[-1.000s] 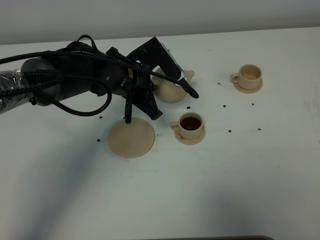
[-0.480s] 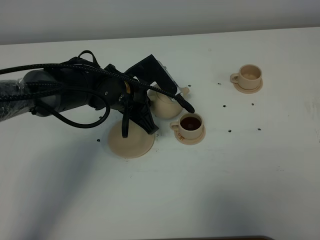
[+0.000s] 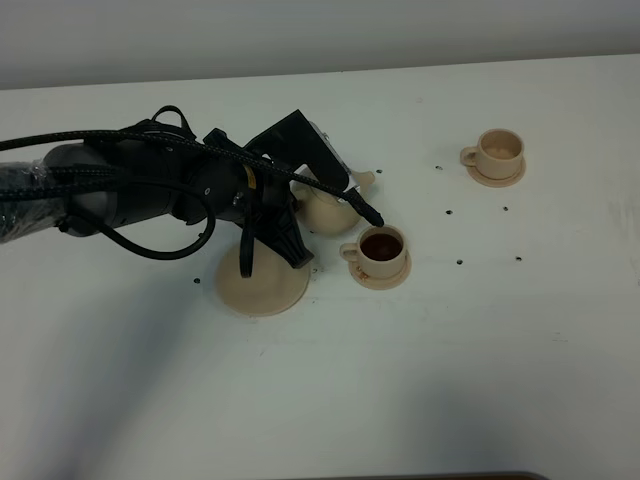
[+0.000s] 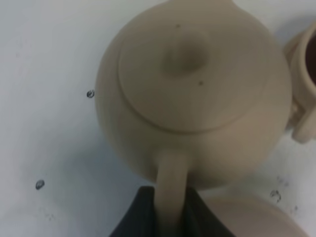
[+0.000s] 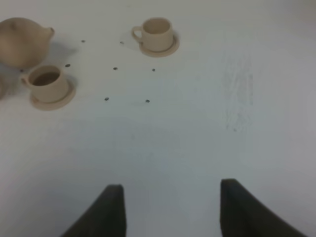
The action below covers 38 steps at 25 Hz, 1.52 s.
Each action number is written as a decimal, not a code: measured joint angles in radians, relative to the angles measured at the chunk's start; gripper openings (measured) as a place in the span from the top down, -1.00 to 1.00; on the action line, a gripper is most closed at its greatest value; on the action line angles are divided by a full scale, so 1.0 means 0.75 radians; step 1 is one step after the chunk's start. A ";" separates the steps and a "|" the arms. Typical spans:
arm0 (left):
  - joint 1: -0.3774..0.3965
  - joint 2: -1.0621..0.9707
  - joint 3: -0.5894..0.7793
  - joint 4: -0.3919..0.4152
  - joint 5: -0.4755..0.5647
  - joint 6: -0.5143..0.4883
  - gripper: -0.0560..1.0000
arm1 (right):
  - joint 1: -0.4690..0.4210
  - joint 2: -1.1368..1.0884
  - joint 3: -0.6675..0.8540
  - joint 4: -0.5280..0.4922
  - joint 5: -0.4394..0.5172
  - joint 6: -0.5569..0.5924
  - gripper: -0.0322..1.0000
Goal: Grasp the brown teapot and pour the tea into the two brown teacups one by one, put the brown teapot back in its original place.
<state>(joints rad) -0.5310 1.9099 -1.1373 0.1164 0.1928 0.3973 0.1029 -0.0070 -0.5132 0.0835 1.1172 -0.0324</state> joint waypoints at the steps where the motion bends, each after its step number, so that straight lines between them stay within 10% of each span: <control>1: 0.003 0.000 0.012 0.001 -0.008 0.000 0.65 | 0.000 0.000 0.000 0.000 0.000 0.000 0.12; 21: 0.025 0.015 0.033 0.003 -0.076 0.017 0.65 | 0.000 0.000 0.000 0.000 0.000 0.000 0.12; 38: 0.025 -0.037 -0.220 0.024 0.084 0.415 0.65 | 0.000 0.000 0.000 0.000 0.000 0.000 0.12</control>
<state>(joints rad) -0.5119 1.8820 -1.3023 0.1344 0.2555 0.7084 0.1029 -0.0070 -0.5132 0.0838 1.1172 -0.0324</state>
